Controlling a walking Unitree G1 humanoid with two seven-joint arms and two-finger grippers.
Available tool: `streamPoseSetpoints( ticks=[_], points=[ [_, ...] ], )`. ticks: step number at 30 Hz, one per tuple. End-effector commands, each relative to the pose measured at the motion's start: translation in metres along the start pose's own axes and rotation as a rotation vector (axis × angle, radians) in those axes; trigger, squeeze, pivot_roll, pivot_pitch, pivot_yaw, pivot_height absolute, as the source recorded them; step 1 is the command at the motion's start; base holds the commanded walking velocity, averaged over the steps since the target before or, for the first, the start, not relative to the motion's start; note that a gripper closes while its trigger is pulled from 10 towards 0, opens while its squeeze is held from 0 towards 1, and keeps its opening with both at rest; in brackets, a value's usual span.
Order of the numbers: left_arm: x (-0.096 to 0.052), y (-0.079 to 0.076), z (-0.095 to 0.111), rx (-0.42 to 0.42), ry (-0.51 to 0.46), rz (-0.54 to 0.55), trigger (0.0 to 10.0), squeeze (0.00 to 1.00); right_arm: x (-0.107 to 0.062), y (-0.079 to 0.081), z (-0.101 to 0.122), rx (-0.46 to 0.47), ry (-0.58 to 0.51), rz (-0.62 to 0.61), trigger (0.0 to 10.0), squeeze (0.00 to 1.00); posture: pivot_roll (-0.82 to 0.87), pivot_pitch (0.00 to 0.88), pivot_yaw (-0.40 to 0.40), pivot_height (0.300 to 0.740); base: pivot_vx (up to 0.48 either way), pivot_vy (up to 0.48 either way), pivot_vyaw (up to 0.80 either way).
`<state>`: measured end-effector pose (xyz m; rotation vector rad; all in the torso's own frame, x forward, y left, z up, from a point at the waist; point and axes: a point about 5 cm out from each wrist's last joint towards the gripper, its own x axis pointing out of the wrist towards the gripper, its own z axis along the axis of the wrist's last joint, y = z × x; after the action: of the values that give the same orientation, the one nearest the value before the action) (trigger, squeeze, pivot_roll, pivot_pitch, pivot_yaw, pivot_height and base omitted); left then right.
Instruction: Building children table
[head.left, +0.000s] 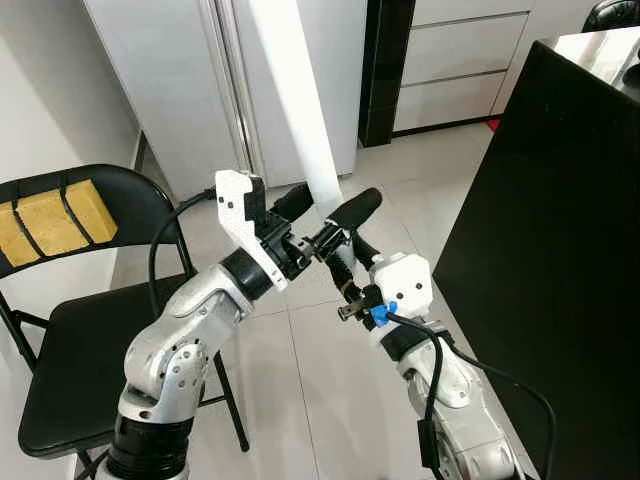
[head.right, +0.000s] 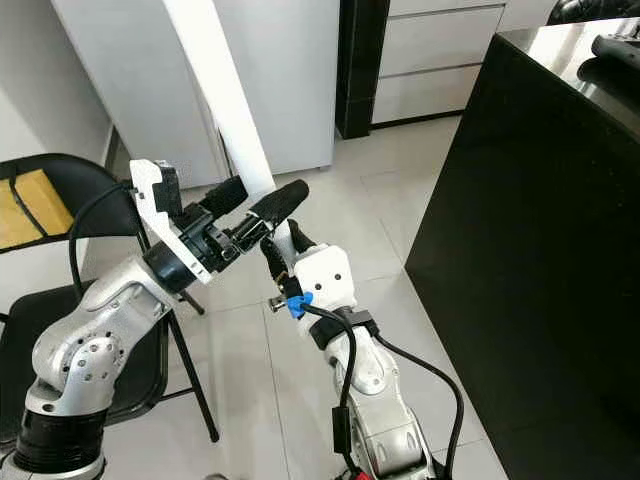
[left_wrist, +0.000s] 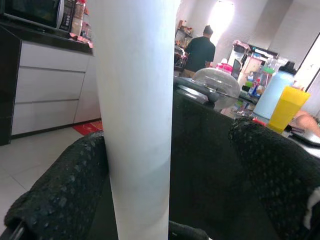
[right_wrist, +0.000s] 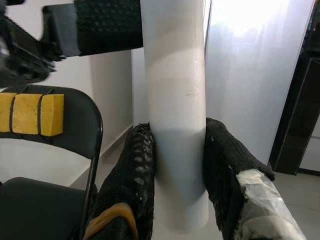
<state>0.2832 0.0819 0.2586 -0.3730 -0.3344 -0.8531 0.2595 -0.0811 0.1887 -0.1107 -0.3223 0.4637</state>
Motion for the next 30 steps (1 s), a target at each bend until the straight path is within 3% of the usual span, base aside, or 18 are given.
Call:
streamPoseSetpoints(
  ticks=[1, 15, 16, 17, 20, 21, 30],
  points=[
    [0.005, -0.005, -0.002, 0.011, 0.001, -0.036, 10.0, 0.00, 0.002, 0.008, 0.004, 0.019, -0.011, 0.035, 10.0, 0.00, 0.02, 0.176, 0.021, 0.740, 0.000, 0.000, 0.00],
    [0.015, -0.010, -0.011, -0.005, 0.020, -0.069, 10.0, 0.00, 0.002, 0.010, 0.004, 0.020, -0.014, 0.043, 10.0, 0.00, 0.02, 0.178, 0.022, 0.740, 0.000, 0.000, 0.00],
    [0.015, -0.010, -0.014, -0.013, 0.028, -0.073, 5.2, 0.00, 0.001, 0.010, 0.004, 0.020, -0.013, 0.043, 10.0, 0.00, 0.02, 0.178, 0.022, 0.740, 0.000, 0.000, 0.00],
    [0.016, -0.010, -0.015, -0.014, 0.034, -0.075, 2.9, 0.00, 0.001, 0.010, 0.004, 0.020, -0.013, 0.044, 10.0, 0.00, 0.02, 0.177, 0.021, 0.740, 0.000, 0.000, 0.00],
    [0.016, -0.010, -0.016, -0.013, 0.037, -0.076, 2.9, 0.00, 0.001, 0.010, 0.004, 0.020, -0.013, 0.045, 10.0, 0.00, 0.02, 0.177, 0.021, 0.740, 0.000, 0.000, 0.00],
    [0.016, -0.008, -0.017, -0.014, 0.032, -0.068, 0.0, 0.00, 0.001, 0.010, 0.004, 0.020, -0.013, 0.044, 10.0, 0.00, 0.02, 0.177, 0.023, 0.740, 0.000, 0.000, 0.00],
    [0.016, -0.002, -0.017, 0.004, 0.028, -0.046, 0.0, 0.00, 0.001, 0.009, 0.004, 0.012, -0.009, 0.041, 10.0, 0.00, 0.01, 0.180, 0.025, 0.740, 0.000, 0.000, 0.00]
  ],
)
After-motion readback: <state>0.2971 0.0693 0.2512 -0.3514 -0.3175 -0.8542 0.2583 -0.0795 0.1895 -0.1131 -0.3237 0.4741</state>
